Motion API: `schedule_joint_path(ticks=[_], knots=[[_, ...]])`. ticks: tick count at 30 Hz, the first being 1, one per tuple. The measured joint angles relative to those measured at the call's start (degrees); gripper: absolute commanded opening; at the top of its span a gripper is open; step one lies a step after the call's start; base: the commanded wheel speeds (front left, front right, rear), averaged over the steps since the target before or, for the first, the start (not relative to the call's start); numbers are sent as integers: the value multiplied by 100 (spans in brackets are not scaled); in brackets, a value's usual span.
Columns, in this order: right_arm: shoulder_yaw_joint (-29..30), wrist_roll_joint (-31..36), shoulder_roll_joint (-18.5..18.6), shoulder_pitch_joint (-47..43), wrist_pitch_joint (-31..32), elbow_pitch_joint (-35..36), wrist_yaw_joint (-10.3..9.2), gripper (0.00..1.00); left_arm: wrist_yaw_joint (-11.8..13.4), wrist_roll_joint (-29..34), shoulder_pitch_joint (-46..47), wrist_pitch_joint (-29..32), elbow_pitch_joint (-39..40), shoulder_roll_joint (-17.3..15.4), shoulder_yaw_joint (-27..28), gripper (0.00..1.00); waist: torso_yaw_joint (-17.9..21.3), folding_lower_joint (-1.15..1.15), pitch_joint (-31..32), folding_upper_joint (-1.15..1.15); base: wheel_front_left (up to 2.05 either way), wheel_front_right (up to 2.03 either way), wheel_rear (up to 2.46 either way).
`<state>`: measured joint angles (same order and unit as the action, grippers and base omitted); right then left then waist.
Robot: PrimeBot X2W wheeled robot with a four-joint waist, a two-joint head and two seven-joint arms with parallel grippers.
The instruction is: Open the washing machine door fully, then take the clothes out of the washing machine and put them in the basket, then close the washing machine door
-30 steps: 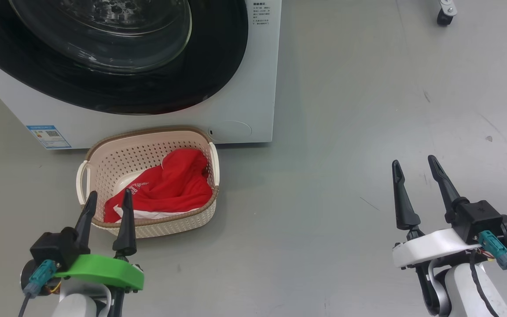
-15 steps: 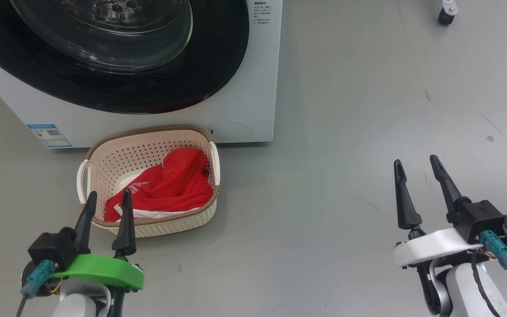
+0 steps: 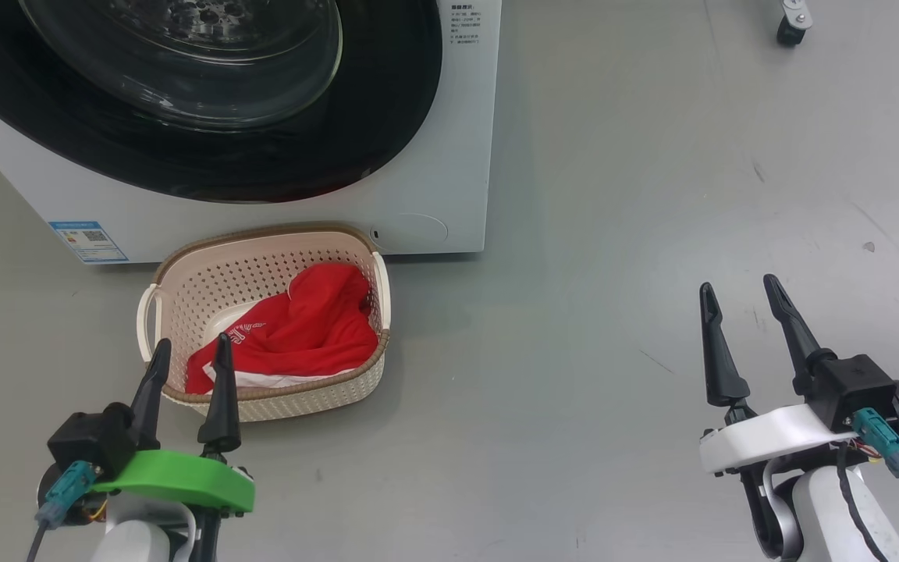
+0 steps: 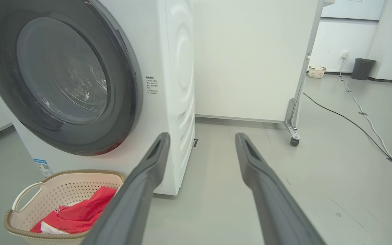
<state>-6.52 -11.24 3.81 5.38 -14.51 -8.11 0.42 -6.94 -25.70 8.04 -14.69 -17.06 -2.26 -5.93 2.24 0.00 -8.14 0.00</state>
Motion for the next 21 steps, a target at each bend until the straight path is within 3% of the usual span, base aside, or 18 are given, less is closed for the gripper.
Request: schedule_joint_path(ticks=[1, 2, 12, 21], knots=[[0, 12, 0, 0, 0, 0, 0, 100, 0, -2, 0, 0, 5, 0, -3, 100, 0, 0, 0, 0, 0, 0, 0], [0, 23, -1, 0, 0, 0, 0, 0, 0, -16, 0, 0, 21, 0, -7, 0, 0, 0, 0, 0, 0, 0, 0], [-27, -126, -79, -240, 7, -310, 2, 0, 5, -183, -163, 2, -238, 92, -44, 0, 0, 0, 14, 0, 0, 0, 0], [-25, -859, -83, -294, 64, -249, 54, 0, 5, -911, -188, 113, -153, 92, -34, 0, -26, 0, 104, 0, 0, 0, 0]])
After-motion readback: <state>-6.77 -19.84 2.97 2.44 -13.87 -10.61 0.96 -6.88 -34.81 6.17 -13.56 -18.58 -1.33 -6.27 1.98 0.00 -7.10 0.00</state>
